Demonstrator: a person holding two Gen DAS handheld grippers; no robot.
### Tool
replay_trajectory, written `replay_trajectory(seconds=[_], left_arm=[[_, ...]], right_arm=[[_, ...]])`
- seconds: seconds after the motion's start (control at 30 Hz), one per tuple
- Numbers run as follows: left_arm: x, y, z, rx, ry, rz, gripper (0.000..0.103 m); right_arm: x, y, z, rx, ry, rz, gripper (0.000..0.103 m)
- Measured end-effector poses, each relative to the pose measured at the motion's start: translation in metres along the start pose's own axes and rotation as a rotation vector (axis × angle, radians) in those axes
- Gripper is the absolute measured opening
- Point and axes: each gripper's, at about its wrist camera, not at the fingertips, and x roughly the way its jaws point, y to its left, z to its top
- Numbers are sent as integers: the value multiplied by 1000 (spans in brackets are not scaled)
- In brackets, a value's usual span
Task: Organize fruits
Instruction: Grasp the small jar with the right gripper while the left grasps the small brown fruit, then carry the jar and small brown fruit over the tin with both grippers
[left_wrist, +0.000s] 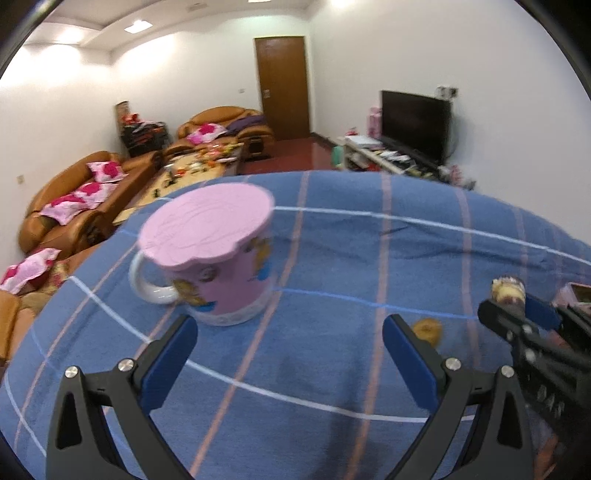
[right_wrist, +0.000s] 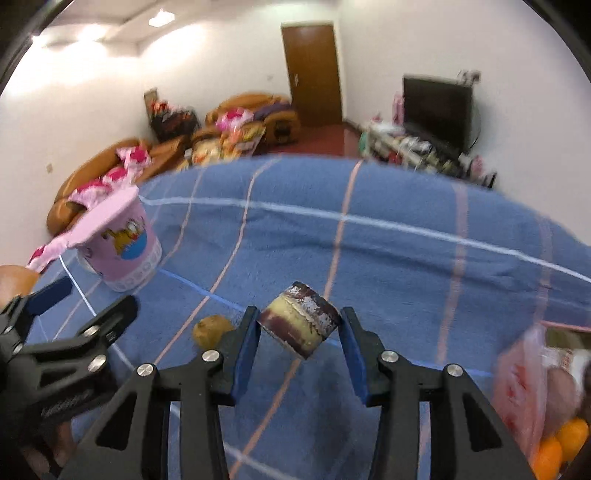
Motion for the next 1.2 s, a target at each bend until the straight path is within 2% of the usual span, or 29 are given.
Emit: replay_trajectory(seconds=[0.1, 0.23, 0.4, 0.47, 0.5, 0.6, 0.73, 0.87, 1.0, 1.1, 1.2], left_arm=[[-1, -15, 2, 30, -1, -83, 100], [15, -35, 5, 61, 79, -146, 78], [40, -60, 8, 70, 158, -187, 75], [48, -70, 6, 101, 202, -194, 64], [49, -72, 6, 106, 205, -188, 64], [50, -72, 9, 99, 202, -189, 55], [48, -66, 10, 74, 193, -203, 28], [44, -60, 7, 57, 190, -217, 28], [32, -58, 1, 66, 157, -181, 28], [14, -51, -1, 55, 74, -191, 28], [-8, -40, -5, 26, -27, -253, 28]], right_arm=[[-29, -2, -14, 17, -70, -59, 46], [-55, -16, -30, 94, -108, -112, 46], [-68, -29, -38, 146, -124, -116, 46], [-69, -30, -40, 151, -124, -116, 46], [-67, -30, -40, 151, -117, -113, 46], [-64, -30, -39, 152, -100, -106, 46], [-61, -31, -39, 151, -90, -106, 46], [-62, -29, -37, 137, -105, -119, 46], [-69, -22, -40, 110, -141, -139, 46], [-74, -17, -41, 88, -165, -151, 46], [-84, -15, -46, 79, -217, -169, 46]])
